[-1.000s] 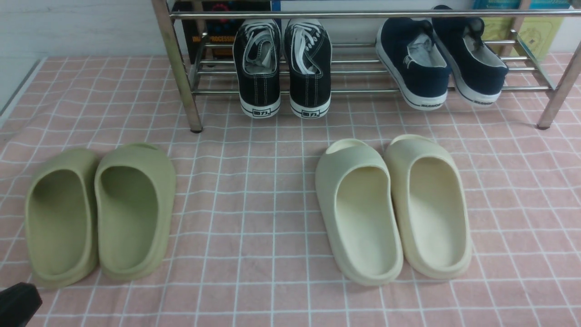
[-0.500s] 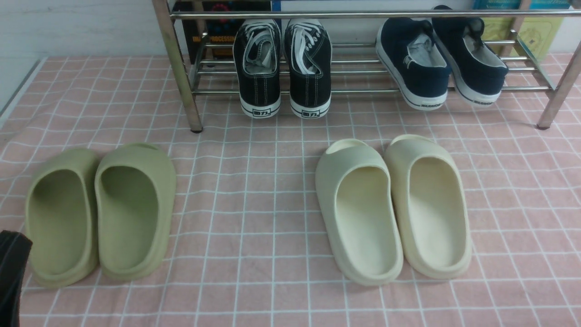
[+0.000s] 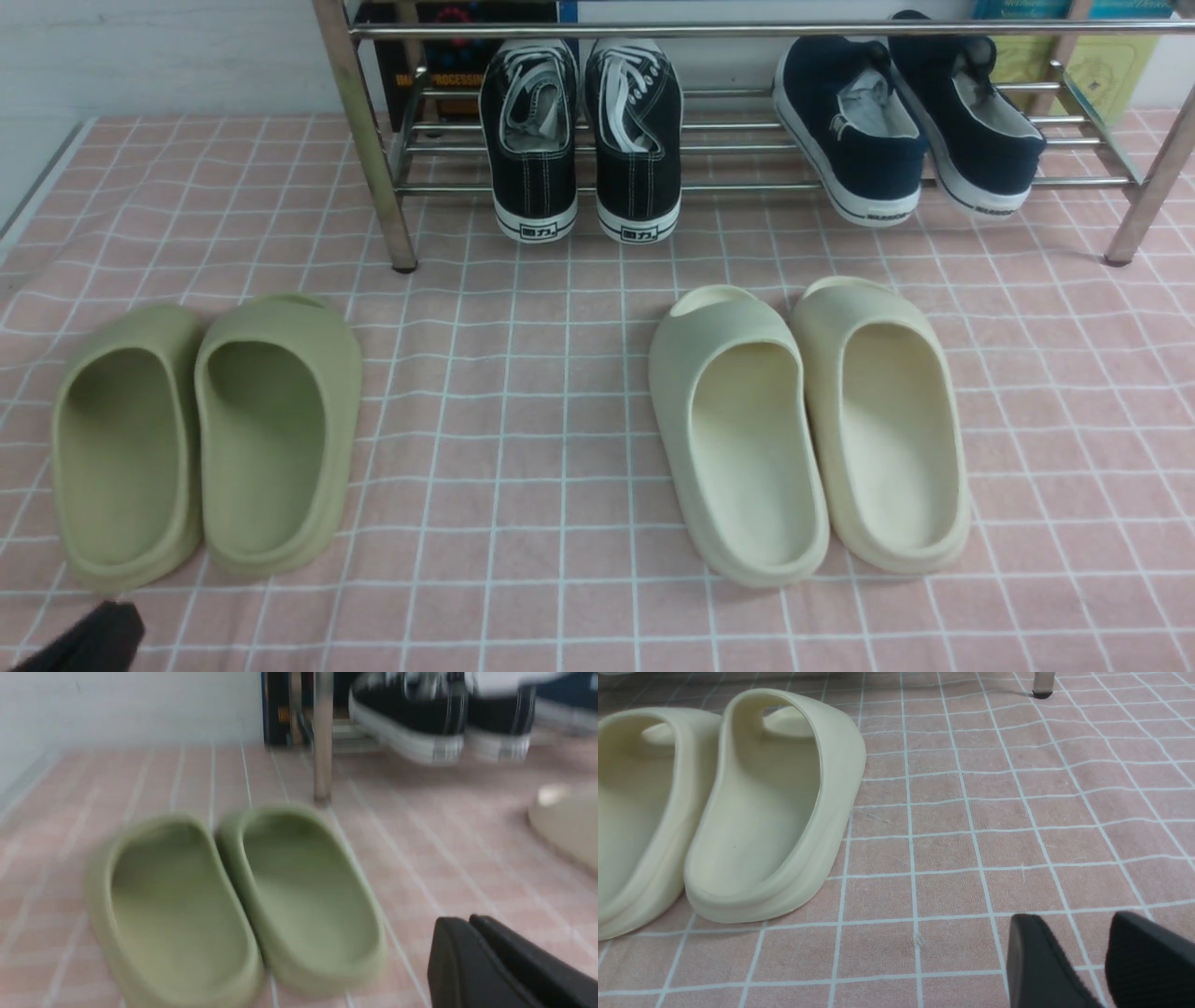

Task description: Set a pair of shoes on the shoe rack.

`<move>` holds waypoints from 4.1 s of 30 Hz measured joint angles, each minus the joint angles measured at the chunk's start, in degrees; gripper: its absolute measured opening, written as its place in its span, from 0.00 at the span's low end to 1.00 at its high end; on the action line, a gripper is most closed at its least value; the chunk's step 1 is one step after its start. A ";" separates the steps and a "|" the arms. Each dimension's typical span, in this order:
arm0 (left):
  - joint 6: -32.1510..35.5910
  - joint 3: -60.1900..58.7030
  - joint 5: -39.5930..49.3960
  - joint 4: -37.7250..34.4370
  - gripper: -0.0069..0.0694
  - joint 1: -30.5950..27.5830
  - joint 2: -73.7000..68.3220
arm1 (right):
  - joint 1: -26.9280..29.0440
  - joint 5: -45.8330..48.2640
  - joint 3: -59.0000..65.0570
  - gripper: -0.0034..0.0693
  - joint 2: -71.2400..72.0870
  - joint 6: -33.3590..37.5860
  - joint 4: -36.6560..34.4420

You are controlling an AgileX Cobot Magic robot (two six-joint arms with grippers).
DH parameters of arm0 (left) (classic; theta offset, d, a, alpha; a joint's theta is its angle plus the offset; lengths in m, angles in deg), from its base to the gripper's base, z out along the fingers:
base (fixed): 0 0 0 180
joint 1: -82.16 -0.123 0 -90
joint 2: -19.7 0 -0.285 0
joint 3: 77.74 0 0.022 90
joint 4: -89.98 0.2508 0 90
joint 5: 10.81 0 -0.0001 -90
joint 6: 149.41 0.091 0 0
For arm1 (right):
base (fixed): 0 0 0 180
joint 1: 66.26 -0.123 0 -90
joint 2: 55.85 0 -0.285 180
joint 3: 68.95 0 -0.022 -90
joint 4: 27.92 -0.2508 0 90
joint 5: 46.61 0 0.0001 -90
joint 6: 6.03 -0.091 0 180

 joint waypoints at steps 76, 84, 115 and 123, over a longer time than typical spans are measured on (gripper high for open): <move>5.79 0.36 6.74 -1.78 0.17 -6.38 0.05 | 0.00 0.04 -0.01 0.03 0.00 0.00 -0.42; 5.79 0.41 6.74 -1.78 0.17 -6.38 0.05 | 0.00 0.07 -0.01 0.02 0.00 0.00 -0.88; 5.79 0.41 6.74 -1.78 0.20 -6.38 0.05 | 0.00 0.07 -0.01 0.02 0.00 0.00 -1.28; 5.79 0.41 6.74 -1.73 0.20 -6.38 0.05 | 0.00 0.07 -0.01 0.02 0.00 0.00 -1.27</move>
